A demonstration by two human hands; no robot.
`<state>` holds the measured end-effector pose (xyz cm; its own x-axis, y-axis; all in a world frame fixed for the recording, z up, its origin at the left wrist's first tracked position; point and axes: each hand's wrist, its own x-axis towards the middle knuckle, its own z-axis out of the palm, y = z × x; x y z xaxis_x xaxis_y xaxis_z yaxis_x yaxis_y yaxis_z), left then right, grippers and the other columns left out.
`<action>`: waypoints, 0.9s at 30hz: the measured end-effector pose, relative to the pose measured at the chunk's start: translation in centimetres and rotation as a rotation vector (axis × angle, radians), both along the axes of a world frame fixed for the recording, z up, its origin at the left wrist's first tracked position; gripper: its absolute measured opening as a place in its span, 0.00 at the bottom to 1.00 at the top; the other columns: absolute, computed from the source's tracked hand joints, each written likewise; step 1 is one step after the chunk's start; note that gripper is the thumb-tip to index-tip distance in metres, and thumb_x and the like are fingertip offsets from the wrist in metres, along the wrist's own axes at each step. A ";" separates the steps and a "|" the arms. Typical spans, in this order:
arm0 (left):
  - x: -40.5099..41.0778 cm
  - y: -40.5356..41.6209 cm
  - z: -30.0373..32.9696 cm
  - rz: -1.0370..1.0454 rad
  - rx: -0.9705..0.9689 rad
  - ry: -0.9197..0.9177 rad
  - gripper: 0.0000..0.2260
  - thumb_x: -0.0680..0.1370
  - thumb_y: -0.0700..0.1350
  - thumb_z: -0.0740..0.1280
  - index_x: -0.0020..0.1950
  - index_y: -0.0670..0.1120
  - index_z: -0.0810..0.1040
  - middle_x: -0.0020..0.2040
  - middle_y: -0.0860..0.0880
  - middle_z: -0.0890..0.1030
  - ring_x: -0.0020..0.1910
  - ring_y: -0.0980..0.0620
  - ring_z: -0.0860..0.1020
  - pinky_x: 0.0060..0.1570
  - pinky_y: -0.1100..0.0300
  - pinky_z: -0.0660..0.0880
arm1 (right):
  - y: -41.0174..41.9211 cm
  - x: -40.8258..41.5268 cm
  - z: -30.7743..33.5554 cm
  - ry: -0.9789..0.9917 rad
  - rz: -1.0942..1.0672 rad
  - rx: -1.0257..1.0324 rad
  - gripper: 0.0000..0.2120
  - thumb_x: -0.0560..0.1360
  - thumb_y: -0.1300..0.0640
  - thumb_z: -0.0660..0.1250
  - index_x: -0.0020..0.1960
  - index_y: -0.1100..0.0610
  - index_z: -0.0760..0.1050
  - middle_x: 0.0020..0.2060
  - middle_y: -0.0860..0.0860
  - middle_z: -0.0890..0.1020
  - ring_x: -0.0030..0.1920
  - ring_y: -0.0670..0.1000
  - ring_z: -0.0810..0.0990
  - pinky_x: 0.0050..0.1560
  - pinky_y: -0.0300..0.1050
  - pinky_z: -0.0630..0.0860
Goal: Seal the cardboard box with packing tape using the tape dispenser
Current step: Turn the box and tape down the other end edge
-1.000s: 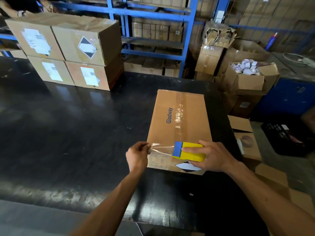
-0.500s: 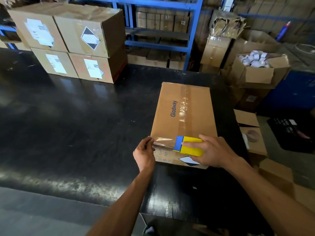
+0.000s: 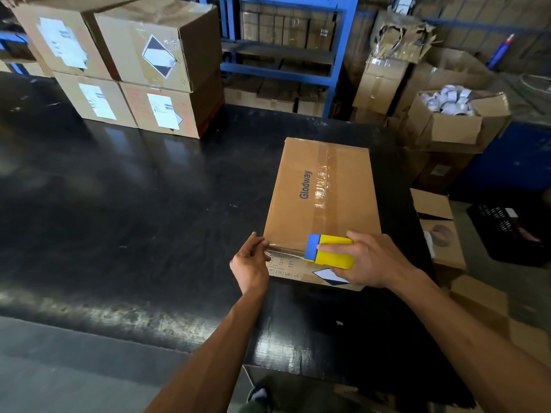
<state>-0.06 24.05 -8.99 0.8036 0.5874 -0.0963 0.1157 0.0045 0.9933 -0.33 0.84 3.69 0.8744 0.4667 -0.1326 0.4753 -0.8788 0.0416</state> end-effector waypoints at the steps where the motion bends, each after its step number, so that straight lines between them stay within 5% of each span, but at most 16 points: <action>1: 0.0 0.0 0.2 -0.001 -0.011 0.003 0.02 0.75 0.40 0.75 0.46 0.46 0.87 0.46 0.51 0.87 0.26 0.57 0.78 0.38 0.63 0.77 | 0.1 -0.1 0.0 0.001 -0.001 0.002 0.25 0.73 0.34 0.63 0.69 0.30 0.66 0.47 0.48 0.73 0.46 0.53 0.77 0.40 0.42 0.68; 4: 0.0 0.4 0.2 -0.051 0.059 0.022 0.02 0.75 0.43 0.75 0.46 0.46 0.87 0.30 0.47 0.83 0.27 0.58 0.78 0.37 0.65 0.74 | 0.2 -0.1 -0.1 -0.005 -0.007 0.006 0.25 0.72 0.35 0.65 0.68 0.30 0.68 0.45 0.48 0.73 0.45 0.53 0.77 0.38 0.42 0.65; 7: 0.4 1.4 0.0 -0.114 0.141 0.035 0.12 0.74 0.46 0.77 0.56 0.47 0.85 0.40 0.47 0.85 0.32 0.56 0.81 0.41 0.60 0.78 | 0.3 0.0 0.0 -0.008 -0.010 -0.013 0.25 0.72 0.34 0.64 0.68 0.30 0.67 0.46 0.48 0.73 0.45 0.52 0.78 0.38 0.42 0.64; 9: 0.7 2.5 -0.1 -0.163 0.229 0.087 0.32 0.72 0.50 0.78 0.74 0.49 0.72 0.49 0.49 0.83 0.40 0.53 0.81 0.47 0.58 0.77 | 0.4 0.1 0.0 -0.004 -0.016 -0.016 0.25 0.72 0.34 0.64 0.68 0.29 0.67 0.46 0.48 0.74 0.46 0.53 0.78 0.39 0.41 0.65; 11: 1.1 3.9 -0.3 -0.262 0.375 0.096 0.45 0.71 0.53 0.78 0.82 0.49 0.57 0.54 0.49 0.78 0.43 0.53 0.77 0.50 0.57 0.75 | 0.4 0.2 -0.1 0.004 -0.028 -0.012 0.25 0.72 0.34 0.64 0.68 0.29 0.67 0.47 0.48 0.74 0.47 0.52 0.78 0.39 0.41 0.67; 16: 1.5 5.6 -1.3 -0.503 1.083 -0.424 0.32 0.79 0.57 0.66 0.78 0.42 0.67 0.73 0.39 0.71 0.70 0.41 0.71 0.69 0.45 0.67 | 0.6 0.4 -0.2 0.011 -0.044 -0.010 0.24 0.72 0.33 0.63 0.68 0.29 0.67 0.48 0.47 0.75 0.48 0.52 0.78 0.41 0.42 0.71; 20: 3.5 4.2 -0.4 -0.802 1.353 -0.703 0.23 0.84 0.51 0.59 0.78 0.44 0.68 0.78 0.45 0.66 0.78 0.44 0.63 0.77 0.41 0.58 | 0.7 0.4 -0.3 0.021 -0.046 -0.024 0.25 0.72 0.33 0.62 0.69 0.29 0.66 0.50 0.49 0.76 0.50 0.54 0.79 0.46 0.45 0.74; 27: 6.9 4.7 -2.0 -1.104 1.432 -0.624 0.24 0.87 0.54 0.48 0.78 0.43 0.62 0.78 0.45 0.66 0.77 0.46 0.64 0.79 0.53 0.54 | 1.0 0.4 -0.4 0.039 -0.056 -0.042 0.26 0.73 0.34 0.62 0.70 0.30 0.64 0.52 0.50 0.76 0.53 0.55 0.78 0.48 0.47 0.74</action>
<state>6.85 28.70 -10.99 0.5451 -0.7687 0.3346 -0.8295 -0.5523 0.0823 0.02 1.87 3.30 0.8929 0.4103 -0.1856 0.4273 -0.9020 0.0617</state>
